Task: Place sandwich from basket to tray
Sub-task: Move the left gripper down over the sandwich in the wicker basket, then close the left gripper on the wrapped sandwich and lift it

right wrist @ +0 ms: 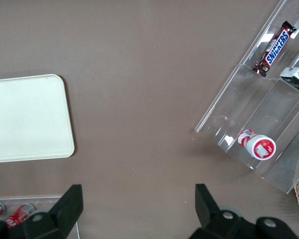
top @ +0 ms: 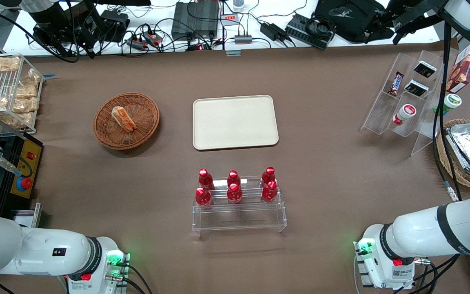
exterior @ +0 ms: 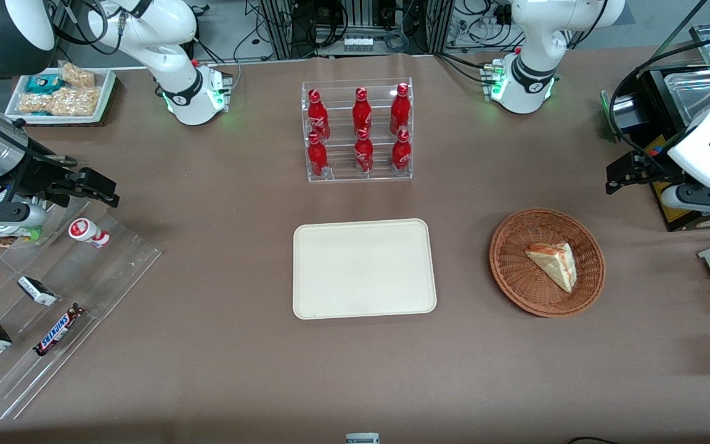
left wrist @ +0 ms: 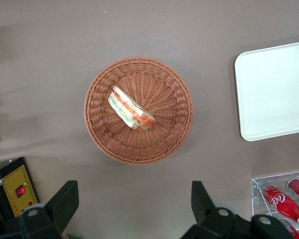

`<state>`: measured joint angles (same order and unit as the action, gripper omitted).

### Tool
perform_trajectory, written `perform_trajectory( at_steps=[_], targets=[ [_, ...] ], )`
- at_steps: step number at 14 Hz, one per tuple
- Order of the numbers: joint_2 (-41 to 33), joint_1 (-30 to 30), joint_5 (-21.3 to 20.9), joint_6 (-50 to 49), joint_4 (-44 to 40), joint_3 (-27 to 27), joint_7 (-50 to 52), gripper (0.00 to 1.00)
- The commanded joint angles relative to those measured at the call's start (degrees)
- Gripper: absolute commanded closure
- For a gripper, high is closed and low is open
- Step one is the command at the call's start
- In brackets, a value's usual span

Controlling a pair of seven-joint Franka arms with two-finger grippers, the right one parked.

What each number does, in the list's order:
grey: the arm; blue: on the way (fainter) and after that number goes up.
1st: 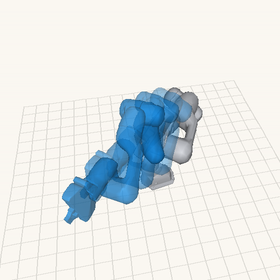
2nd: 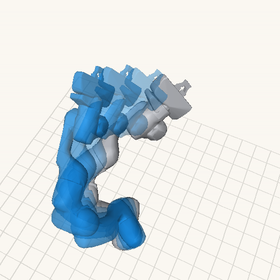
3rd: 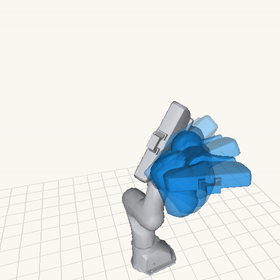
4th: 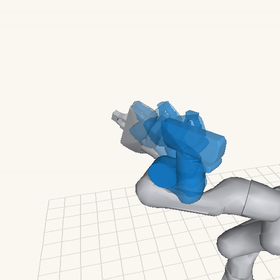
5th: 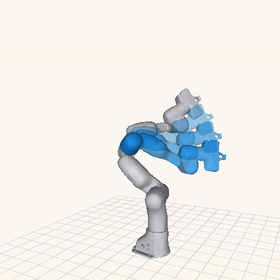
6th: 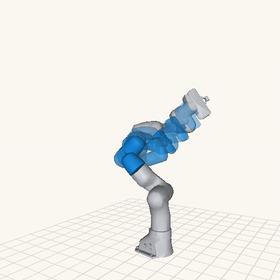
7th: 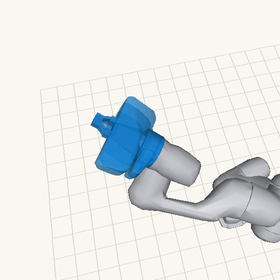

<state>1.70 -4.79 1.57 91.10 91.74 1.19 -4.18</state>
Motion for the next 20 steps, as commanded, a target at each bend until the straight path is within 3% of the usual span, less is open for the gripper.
perform_trajectory(
  at_steps=[1, 4, 9, 13, 17, 20],
  targets=[
    [0.8, 0.5, -0.3, 0.6, 1.8, -0.3, -0.7, 0.00],
    [1.4, 0.7, -1.0, 8.0, 9.7, -0.2, -0.4, 0.00],
    [2.6, 1.2, -0.9, 33.1, 29.3, 0.3, 1.4, 0.00],
    [7.3, 1.2, -0.9, 41.7, 32.2, 0.8, 24.2, 0.00],
    [11.9, 0.9, -1.0, 49.2, 32.1, 0.8, 59.0, 0.00],
    [15.2, 0.7, -1.0, 50.9, 31.8, 0.8, 64.3, 0.00]
  ],
)
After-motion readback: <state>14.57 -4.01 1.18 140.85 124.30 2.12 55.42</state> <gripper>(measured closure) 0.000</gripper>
